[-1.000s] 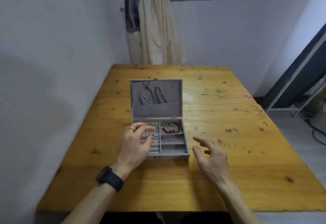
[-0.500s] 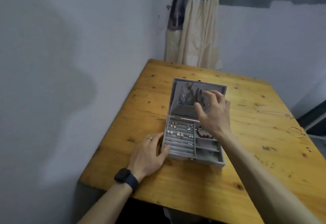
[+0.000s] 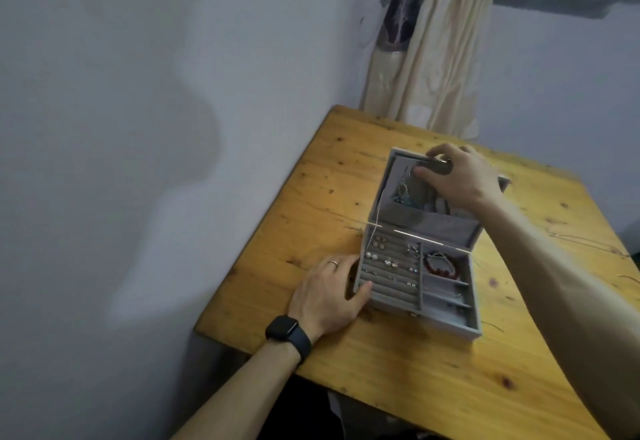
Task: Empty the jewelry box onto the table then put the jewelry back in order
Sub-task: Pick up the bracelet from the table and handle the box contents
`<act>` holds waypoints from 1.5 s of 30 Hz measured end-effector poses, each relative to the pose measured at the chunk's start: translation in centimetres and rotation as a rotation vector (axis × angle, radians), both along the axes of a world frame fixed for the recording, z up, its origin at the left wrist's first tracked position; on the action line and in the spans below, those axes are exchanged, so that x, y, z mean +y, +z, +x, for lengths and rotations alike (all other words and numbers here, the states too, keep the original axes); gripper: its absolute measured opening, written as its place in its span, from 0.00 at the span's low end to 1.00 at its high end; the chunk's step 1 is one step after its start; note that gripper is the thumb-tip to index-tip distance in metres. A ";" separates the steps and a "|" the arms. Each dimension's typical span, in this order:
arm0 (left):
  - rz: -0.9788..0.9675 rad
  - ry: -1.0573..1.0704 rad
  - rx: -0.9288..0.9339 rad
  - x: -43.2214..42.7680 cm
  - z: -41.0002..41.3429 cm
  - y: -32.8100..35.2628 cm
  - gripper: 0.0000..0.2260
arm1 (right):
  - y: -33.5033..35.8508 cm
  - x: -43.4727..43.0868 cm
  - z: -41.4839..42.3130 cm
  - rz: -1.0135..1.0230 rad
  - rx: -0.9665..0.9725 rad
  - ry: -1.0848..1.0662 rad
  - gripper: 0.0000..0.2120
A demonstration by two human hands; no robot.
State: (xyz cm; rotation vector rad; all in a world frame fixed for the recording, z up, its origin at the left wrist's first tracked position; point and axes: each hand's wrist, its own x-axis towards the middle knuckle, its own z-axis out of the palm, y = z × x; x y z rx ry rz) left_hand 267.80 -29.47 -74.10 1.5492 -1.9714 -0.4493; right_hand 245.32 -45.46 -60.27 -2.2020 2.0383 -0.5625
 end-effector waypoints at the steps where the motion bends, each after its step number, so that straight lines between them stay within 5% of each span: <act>1: -0.002 -0.003 -0.007 0.0 0.0 0.0 0.24 | 0.1 0.7 -0.1 -0.032 -0.023 0.020 0.21; 11: 0.020 -0.017 -0.021 -0.1 0.2 0.0 0.29 | -4.6 11.5 0.5 -0.467 0.115 0.137 0.11; 20: 0.118 -0.032 -0.014 0.1 0.3 0.0 0.49 | -12.7 17.7 0.7 -0.358 0.108 0.225 0.21; 30: 0.082 -0.077 0.057 0.1 0.5 -0.5 0.44 | -13.5 19.0 0.8 -0.205 -0.016 0.194 0.24; 40: -0.107 -0.133 -0.115 0.1 0.3 -1.5 0.27 | -12.6 19.2 -0.1 -0.110 -0.039 0.266 0.29; 45: -0.179 -0.140 -0.147 0.2 0.2 -1.3 0.26 | -13.3 19.2 -0.5 -0.209 -0.017 0.236 0.22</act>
